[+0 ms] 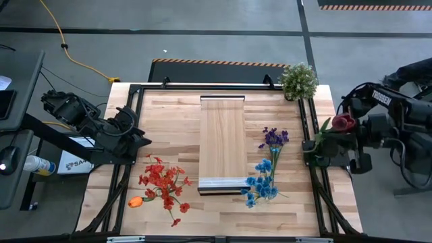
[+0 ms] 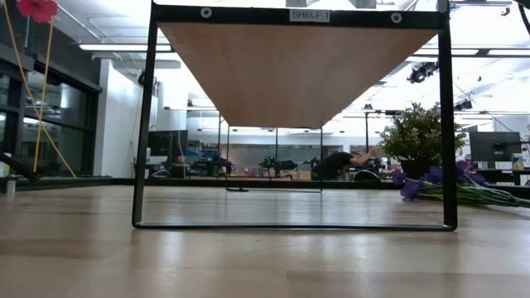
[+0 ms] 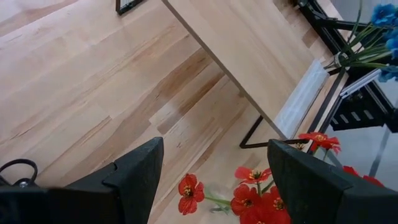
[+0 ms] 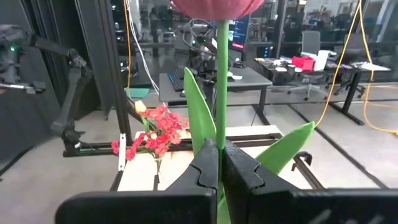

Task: Pick and place flowers into a vace then onto a shelf
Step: Put the red flower into the right transparent vase

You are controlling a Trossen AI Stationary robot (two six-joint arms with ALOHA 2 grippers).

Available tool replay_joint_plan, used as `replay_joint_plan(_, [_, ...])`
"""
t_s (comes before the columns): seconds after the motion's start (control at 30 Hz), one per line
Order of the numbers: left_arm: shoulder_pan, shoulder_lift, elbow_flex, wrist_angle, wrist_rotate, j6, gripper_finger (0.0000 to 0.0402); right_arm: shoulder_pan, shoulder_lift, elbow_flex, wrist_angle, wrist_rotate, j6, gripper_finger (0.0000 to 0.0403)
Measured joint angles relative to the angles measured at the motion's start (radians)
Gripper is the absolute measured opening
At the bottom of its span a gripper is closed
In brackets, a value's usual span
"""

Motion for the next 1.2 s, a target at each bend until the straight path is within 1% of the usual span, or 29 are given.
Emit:
replay_joint_plan(0.1, [0.0,0.005,0.0,0.012,-0.003,0.0,0.0321,0.0,-0.032,-0.033,0.0,-0.012,0.004,0.0])
replay_joint_plan(0.2, [0.0,0.01,0.0,0.014,-0.004,0.0,0.0319,0.0,-0.085,-0.105,0.017,-0.019,0.018,0.0])
replay_joint_plan(0.53, [0.0,0.039,0.0,0.022,-0.006,0.0,0.0319,0.0,-0.282,-0.385,0.203,-0.02,0.007,0.0])
replay_joint_plan(0.7, [0.0,0.049,0.0,0.028,-0.004,0.0,0.0321,0.0,-0.354,-0.496,0.297,-0.013,-0.007,0.0])
replay_joint_plan(0.97, [0.0,0.056,0.0,0.032,-0.003,-0.001,0.032,0.0,-0.387,-0.619,0.432,-0.01,-0.01,0.0])
replay_joint_plan(1.07, [0.0,0.059,0.0,0.033,-0.003,-0.001,0.0321,0.0,-0.386,-0.662,0.51,-0.009,-0.021,0.0])
replay_joint_plan(1.2, [0.0,0.058,0.0,0.033,-0.003,-0.001,0.0319,0.0,-0.384,-0.73,0.624,0.025,-0.048,0.0])
